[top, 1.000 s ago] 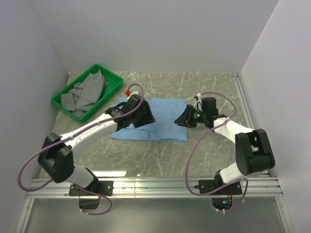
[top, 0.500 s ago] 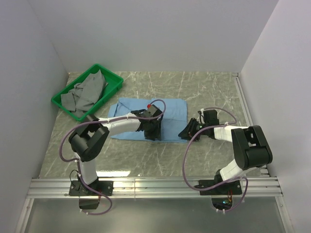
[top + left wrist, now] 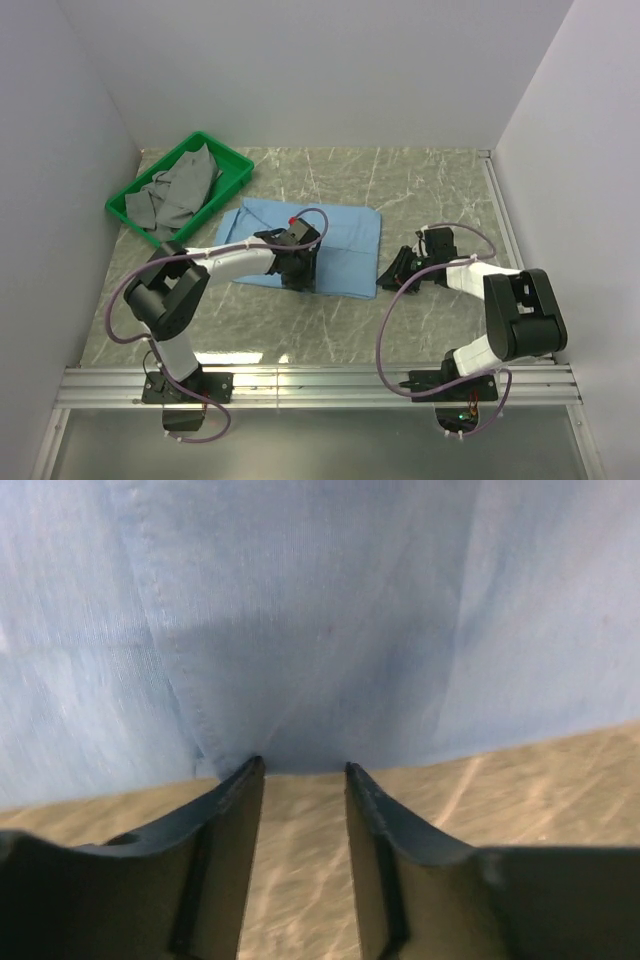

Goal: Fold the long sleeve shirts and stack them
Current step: Fold the shirt

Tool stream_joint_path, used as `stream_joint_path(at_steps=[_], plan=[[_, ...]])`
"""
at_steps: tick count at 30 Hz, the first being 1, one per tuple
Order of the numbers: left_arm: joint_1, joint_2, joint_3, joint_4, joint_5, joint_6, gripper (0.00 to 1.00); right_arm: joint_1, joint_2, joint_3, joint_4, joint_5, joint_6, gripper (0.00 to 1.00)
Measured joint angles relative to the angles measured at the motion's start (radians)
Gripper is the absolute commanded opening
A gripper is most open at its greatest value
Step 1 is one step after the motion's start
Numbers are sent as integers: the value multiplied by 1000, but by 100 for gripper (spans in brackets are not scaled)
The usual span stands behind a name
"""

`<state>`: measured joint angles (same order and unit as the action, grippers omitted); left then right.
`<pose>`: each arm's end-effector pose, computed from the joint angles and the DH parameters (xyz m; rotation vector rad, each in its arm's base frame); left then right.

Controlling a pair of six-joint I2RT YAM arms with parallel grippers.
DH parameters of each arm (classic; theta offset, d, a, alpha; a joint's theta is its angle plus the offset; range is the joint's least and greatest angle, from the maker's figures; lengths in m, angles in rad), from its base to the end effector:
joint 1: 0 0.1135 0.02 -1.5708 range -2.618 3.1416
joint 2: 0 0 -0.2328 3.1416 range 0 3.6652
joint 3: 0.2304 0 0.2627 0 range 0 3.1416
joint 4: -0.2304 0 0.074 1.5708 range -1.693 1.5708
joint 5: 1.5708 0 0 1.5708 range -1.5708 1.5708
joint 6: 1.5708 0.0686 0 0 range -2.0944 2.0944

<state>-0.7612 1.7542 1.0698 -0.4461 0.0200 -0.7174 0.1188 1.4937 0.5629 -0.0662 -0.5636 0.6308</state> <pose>0.2592 -0.2488 0.0982 0.0675 2.7952 -0.4422 0.2683 0.0689 0.0654 0.4502 2.6101 0.9960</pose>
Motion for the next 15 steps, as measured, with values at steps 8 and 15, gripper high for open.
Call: stream_joint_path(at_steps=[8,15], plan=[[21,-104,41,-72,-42,11,63,-17,-110,72,-56,47,12,40],[86,-80,274,78,-58,-10,60,-17,11,229,235,-2,156,44]])
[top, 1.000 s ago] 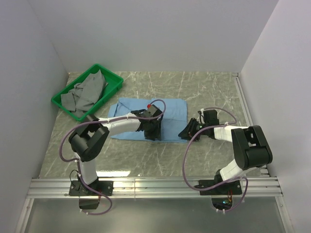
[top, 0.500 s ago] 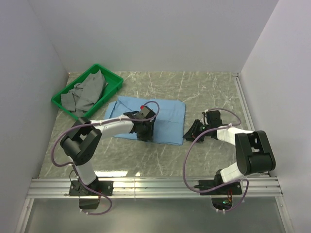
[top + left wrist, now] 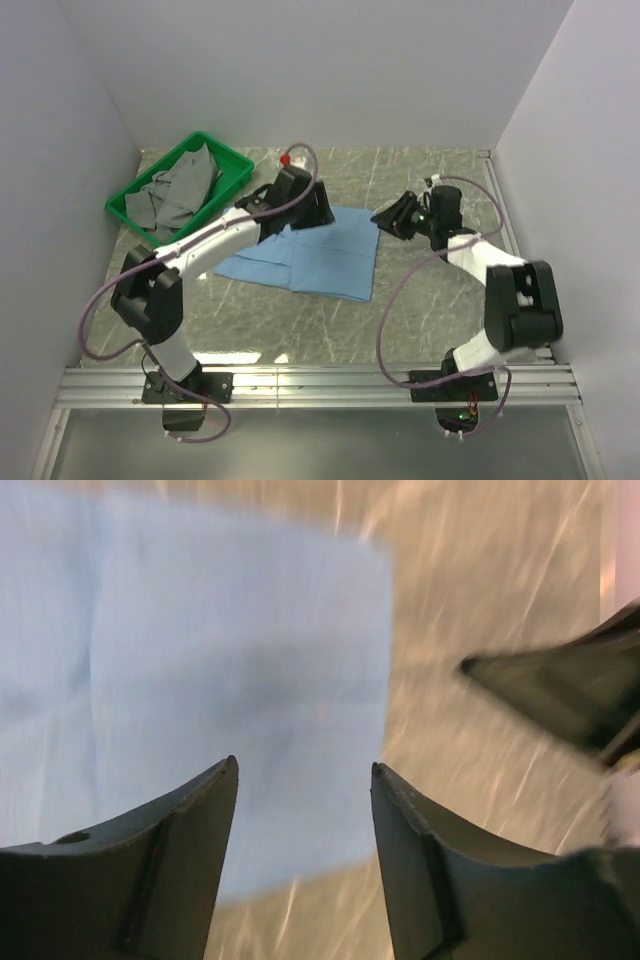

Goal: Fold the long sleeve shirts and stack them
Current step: Fold the shirt

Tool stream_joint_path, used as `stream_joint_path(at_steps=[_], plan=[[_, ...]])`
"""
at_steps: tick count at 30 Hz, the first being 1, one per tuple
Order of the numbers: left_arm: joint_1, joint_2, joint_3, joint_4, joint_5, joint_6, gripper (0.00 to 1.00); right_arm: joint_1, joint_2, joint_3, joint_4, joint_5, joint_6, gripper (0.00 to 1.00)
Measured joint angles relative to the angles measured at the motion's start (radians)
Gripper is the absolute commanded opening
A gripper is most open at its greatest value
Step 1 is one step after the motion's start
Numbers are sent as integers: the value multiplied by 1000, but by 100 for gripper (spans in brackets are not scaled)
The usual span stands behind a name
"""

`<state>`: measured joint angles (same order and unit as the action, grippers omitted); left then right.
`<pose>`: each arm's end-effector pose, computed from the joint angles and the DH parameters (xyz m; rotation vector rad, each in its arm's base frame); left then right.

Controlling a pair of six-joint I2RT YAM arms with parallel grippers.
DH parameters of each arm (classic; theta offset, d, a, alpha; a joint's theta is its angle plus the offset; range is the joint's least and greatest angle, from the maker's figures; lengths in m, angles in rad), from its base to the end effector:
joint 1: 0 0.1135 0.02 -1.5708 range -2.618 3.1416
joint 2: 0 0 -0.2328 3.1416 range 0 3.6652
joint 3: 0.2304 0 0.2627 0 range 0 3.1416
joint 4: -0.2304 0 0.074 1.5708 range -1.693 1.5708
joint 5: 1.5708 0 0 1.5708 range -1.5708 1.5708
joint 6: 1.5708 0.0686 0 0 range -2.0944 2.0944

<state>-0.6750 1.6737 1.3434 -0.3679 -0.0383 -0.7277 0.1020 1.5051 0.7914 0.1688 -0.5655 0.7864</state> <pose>0.3252 -0.2570 0.2272 -0.0834 2.3641 -0.6771 0.3446 0.0722 0.1553 0.3988 2.1912 1.1086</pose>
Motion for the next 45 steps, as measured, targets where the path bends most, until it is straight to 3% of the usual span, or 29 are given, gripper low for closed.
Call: stream_joint_path(at_steps=[7,13,21,26,32,35,39,45], plan=[[111,283,201,149,8,2,55,12,318,166,259,-53,124,44],[140,467,243,172,14,5,53,20,499,226,383,-64,187,44],[180,497,177,262,25,-15,52,-16,575,228,405,-50,220,43],[187,483,143,309,26,-20,61,-68,571,214,395,-19,214,43],[184,407,127,215,-28,8,85,-96,436,213,190,42,105,47],[173,322,125,143,-98,31,95,-95,287,219,43,96,23,59],[95,177,125,71,-237,83,96,-93,69,231,-128,178,-76,76],[-214,29,72,45,-420,174,91,-93,-233,183,-338,279,-141,95]])
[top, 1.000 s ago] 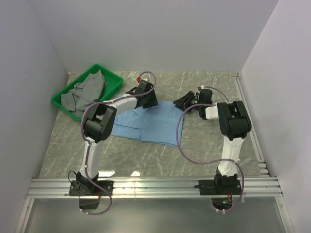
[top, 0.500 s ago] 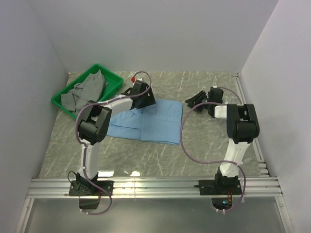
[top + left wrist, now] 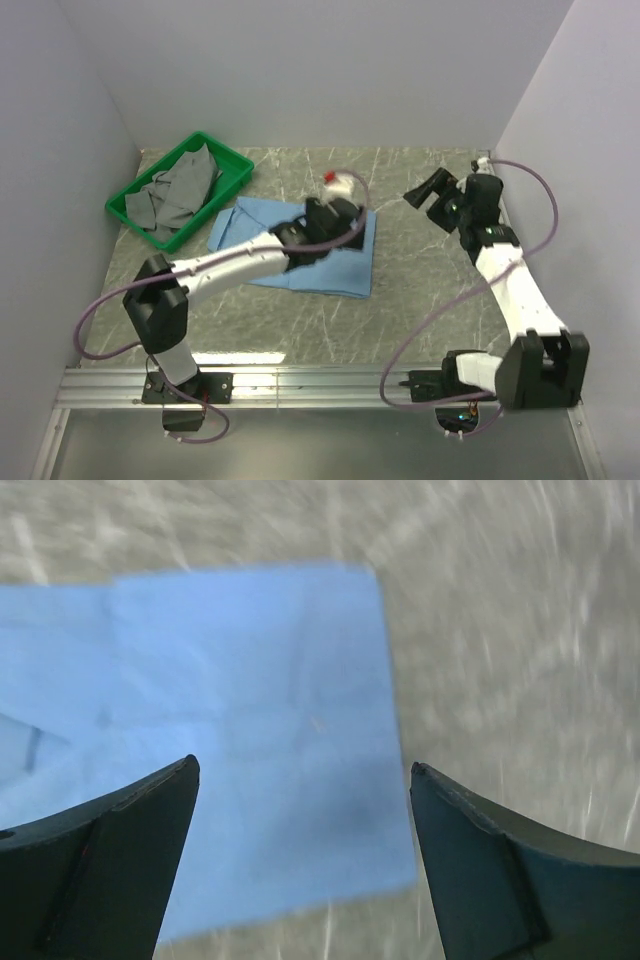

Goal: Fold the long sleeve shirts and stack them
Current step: Fold the shirt

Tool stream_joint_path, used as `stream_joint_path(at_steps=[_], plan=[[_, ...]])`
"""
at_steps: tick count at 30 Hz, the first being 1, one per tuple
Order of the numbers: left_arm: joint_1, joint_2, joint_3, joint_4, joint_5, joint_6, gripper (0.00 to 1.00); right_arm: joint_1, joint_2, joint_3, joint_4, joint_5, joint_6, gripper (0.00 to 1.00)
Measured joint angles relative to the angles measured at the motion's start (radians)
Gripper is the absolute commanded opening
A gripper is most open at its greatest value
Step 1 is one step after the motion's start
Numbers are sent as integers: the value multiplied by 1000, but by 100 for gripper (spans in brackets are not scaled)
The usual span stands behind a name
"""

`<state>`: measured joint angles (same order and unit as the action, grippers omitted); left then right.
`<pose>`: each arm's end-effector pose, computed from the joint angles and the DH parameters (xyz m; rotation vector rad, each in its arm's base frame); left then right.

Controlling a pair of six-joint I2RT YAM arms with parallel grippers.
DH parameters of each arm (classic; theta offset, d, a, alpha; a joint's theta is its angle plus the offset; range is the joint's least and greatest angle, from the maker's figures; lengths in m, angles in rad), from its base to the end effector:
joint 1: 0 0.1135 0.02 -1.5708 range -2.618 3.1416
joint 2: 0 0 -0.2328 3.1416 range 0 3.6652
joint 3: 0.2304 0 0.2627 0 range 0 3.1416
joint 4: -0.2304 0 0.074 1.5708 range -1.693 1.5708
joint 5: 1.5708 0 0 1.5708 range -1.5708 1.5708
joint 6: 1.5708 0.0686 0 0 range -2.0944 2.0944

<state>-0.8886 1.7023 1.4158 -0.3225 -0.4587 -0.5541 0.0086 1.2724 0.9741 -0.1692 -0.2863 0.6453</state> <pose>0.2909 -0.3099 0.2520 0.0980 2.1278 -0.3579 0.3383 0.0223 0.2552 0.4763 2.0353 0.6957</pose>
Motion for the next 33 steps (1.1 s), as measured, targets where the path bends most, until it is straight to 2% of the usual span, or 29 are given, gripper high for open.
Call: stream_joint_path(at_steps=[2,5,9,15,25,28,33], plan=[[-101,-5,-38,0,-43,27,88,0,-99,-45,-54,26,-3,100],[-223,12,-97,-17,-92,68,84,0,-234,-107,-139,77,5,100],[-318,84,-120,-23,-146,113,83,-30,-361,-150,-242,135,16,100],[-379,207,-118,6,-180,190,80,-55,-472,-224,-331,175,20,100],[-386,346,-43,32,-197,283,70,-59,-558,-309,-380,200,50,99],[-386,384,-4,33,-211,300,58,-59,-553,-309,-376,197,56,98],[-386,407,16,27,-216,319,32,-59,-533,-309,-361,188,68,98]])
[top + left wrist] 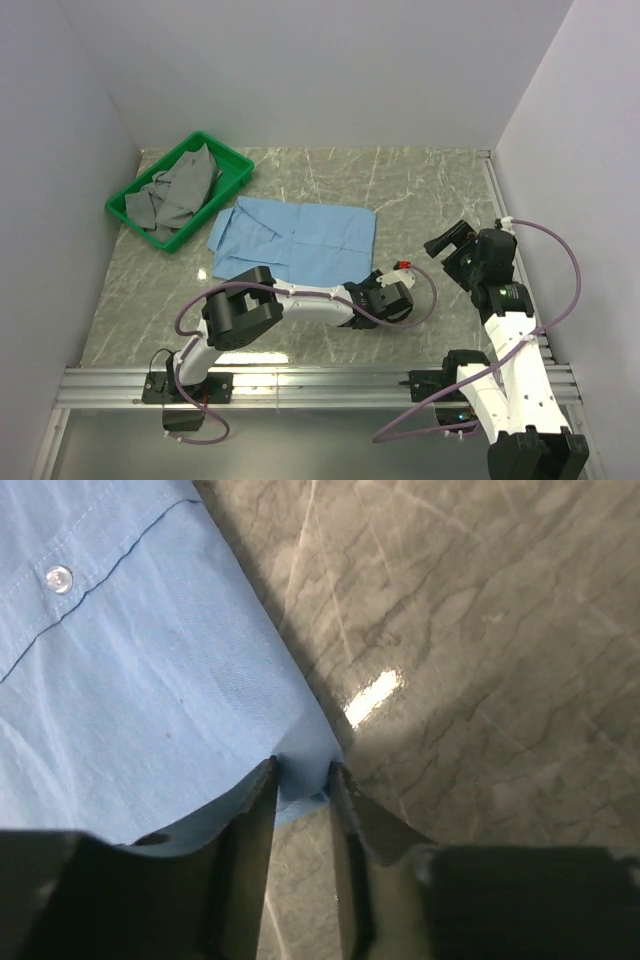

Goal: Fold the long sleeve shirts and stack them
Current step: Fold the shirt

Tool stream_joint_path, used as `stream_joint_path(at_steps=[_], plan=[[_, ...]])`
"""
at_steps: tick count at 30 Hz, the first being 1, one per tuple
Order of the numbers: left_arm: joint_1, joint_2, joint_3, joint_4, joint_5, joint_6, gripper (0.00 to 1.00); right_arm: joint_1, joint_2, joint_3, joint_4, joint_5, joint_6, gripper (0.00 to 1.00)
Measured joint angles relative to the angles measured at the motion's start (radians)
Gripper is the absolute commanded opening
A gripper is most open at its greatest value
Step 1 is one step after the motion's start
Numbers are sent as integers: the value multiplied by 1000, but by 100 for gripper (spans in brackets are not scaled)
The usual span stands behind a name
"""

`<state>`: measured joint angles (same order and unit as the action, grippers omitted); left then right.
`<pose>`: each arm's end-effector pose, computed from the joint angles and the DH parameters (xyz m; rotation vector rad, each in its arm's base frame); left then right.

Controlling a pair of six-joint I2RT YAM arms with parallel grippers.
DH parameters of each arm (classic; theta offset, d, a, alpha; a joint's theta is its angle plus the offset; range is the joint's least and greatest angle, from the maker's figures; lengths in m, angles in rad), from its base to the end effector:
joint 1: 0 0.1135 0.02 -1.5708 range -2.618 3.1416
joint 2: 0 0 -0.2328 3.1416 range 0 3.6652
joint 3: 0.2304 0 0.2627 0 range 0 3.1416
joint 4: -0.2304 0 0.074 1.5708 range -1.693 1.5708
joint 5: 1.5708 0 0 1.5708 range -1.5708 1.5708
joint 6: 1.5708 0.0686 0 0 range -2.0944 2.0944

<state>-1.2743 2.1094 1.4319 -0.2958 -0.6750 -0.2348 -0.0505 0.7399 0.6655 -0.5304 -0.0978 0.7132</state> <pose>0.1719 -0.4160 0.0943 0.9110 2.0840 0.1011 0.2247 -0.0046 0.2304 0.7718 2.0743 0.4799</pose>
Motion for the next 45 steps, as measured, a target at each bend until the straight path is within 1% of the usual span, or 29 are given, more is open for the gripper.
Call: stream_joint_path(at_steps=[1,2,4,5,6,10,14,17,21,26,31,34,36,37,39,40,41,42,43,45], plan=[[1,2,0,-6,0,4,28,0,5,0,3,-1,1,97],[2,4,0,-8,-1,4,20,0,10,0,7,-2,3,97],[6,5,0,-14,5,4,10,0,21,0,14,-2,3,97],[9,5,0,-20,7,6,2,0,27,1,15,-1,3,97],[13,5,0,-23,11,4,1,0,35,1,18,-2,3,97],[33,0,-2,-23,29,-4,1,-15,74,5,34,-17,4,98],[65,-50,-33,-24,90,-47,1,-34,155,34,60,-56,18,100],[95,-119,-60,-29,135,-79,1,-38,246,40,114,-121,37,100],[121,-200,-63,-29,173,-111,1,-28,416,40,208,-259,57,100],[123,-247,-63,-27,219,-150,2,58,607,40,349,-385,69,98],[122,-247,-62,-44,262,-183,2,153,766,40,512,-450,104,97],[122,-247,-57,-59,285,-206,2,172,881,41,603,-481,129,93],[122,-246,-43,-72,298,-221,3,179,933,49,664,-532,154,89],[122,-246,-35,-74,306,-229,4,185,952,56,693,-544,158,88],[122,-246,-18,-76,320,-241,6,198,987,74,734,-563,161,82],[122,-245,-11,-76,328,-247,9,207,1002,80,752,-568,160,79],[122,-240,-1,-76,338,-253,10,214,1015,83,769,-575,159,70],[122,-234,11,-77,347,-259,12,220,1023,84,781,-579,156,65],[122,-226,24,-76,358,-264,17,224,1030,84,784,-575,152,54],[122,-210,45,-76,376,-275,24,227,1038,86,771,-567,129,41]])
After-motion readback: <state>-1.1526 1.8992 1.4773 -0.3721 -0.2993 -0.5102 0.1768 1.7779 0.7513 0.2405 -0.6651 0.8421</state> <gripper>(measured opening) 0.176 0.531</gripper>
